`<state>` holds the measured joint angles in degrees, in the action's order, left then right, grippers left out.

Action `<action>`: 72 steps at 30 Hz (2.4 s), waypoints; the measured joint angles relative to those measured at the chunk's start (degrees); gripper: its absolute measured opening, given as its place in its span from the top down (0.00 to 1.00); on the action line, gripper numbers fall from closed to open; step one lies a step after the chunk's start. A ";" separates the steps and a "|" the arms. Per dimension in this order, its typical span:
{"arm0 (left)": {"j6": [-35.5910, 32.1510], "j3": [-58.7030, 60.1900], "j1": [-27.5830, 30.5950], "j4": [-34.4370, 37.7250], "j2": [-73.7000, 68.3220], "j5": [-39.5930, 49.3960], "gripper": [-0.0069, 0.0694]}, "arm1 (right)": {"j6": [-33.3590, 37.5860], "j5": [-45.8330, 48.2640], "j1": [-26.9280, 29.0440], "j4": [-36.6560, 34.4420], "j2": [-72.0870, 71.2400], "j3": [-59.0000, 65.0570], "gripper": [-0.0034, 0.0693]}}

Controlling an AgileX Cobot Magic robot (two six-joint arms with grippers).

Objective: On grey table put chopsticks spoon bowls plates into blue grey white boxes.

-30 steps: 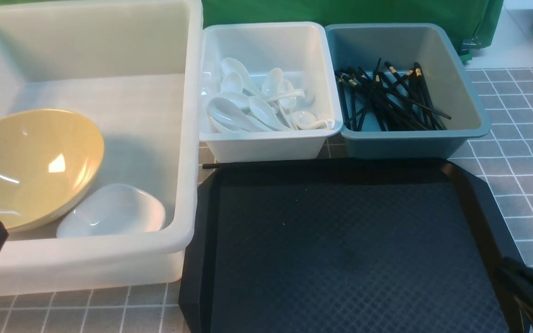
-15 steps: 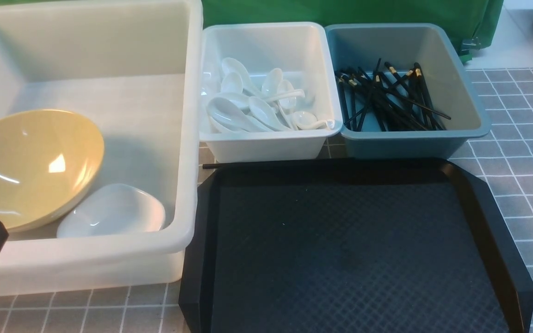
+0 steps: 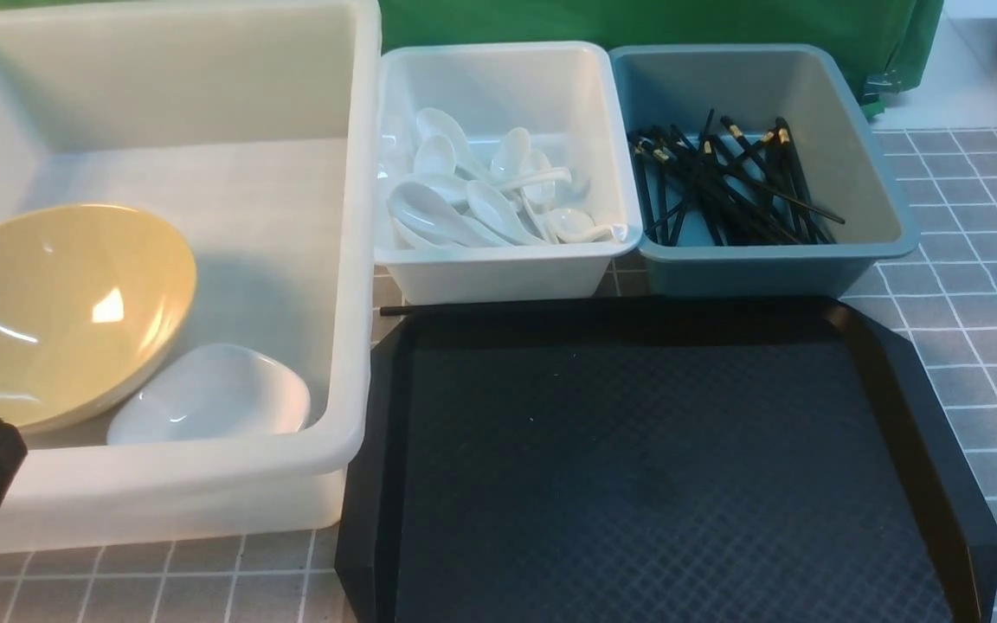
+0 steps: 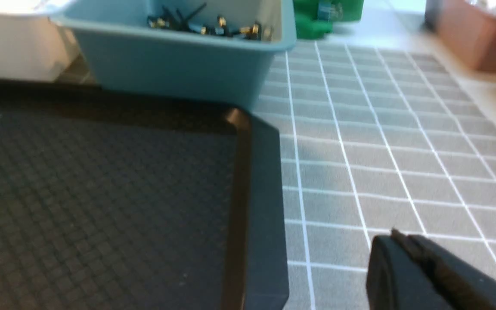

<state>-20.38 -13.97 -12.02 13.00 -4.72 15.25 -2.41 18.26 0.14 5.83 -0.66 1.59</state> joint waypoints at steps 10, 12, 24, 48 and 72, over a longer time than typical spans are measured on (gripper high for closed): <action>0.00 0.00 0.00 0.00 0.00 0.19 0.89 | -0.60 0.01 0.05 0.00 0.00 0.00 0.90; 0.00 0.00 0.00 0.00 0.00 0.19 0.89 | -0.65 0.01 0.05 0.00 0.00 0.00 0.90; 0.00 0.27 0.00 0.00 0.12 0.03 0.89 | -0.70 0.01 0.05 -0.02 0.00 0.00 0.89; 20.88 15.39 13.55 -8.27 5.50 3.25 0.89 | -0.80 0.06 0.29 -0.02 0.00 0.00 0.89; 17.69 15.39 13.55 -9.00 5.50 3.30 0.89 | -0.80 0.06 0.29 -0.02 0.00 0.00 0.89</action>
<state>-2.70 1.42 1.54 4.00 0.78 18.54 -3.21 18.32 0.44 5.81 -0.66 1.59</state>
